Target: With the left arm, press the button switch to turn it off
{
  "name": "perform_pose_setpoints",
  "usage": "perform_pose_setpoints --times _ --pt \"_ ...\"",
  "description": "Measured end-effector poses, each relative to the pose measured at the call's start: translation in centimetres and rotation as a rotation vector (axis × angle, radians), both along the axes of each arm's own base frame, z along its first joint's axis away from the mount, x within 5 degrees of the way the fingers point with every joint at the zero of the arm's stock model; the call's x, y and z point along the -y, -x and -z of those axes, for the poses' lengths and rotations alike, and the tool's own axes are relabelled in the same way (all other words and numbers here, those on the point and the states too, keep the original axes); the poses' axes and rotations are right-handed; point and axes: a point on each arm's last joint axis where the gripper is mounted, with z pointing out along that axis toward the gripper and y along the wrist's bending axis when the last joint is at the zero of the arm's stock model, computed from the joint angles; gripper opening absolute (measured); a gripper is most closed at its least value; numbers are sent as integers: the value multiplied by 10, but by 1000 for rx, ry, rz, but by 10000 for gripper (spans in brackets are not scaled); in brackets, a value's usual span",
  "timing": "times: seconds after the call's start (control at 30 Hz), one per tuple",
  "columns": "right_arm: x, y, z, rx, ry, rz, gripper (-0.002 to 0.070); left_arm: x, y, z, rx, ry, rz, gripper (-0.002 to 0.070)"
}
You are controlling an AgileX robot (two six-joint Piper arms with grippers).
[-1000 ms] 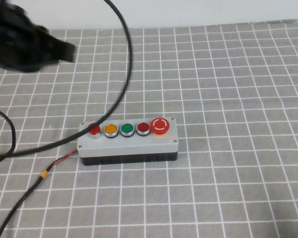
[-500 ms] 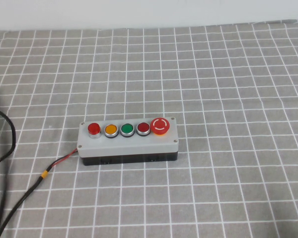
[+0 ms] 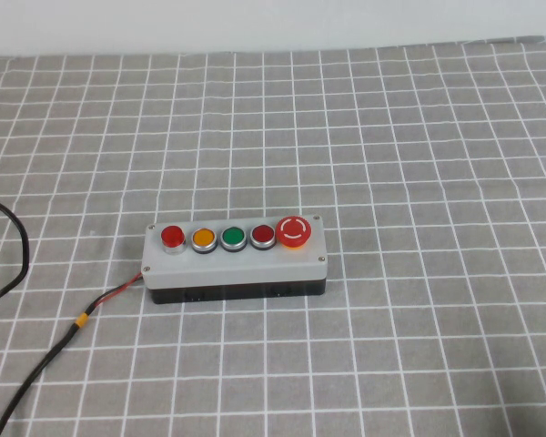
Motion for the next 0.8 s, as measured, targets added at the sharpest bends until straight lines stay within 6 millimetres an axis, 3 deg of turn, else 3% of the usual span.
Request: perform_pose_setpoints --times 0.27,0.6,0.8 --pt "0 0 0 0 0 0 -17 1 -6 17 -57 -36 -11 -3" --pt "0 0 0 0 0 0 -17 8 -22 19 109 39 -8 -3" --pt "0 0 0 0 0 0 -17 15 -42 54 197 74 -9 -3"
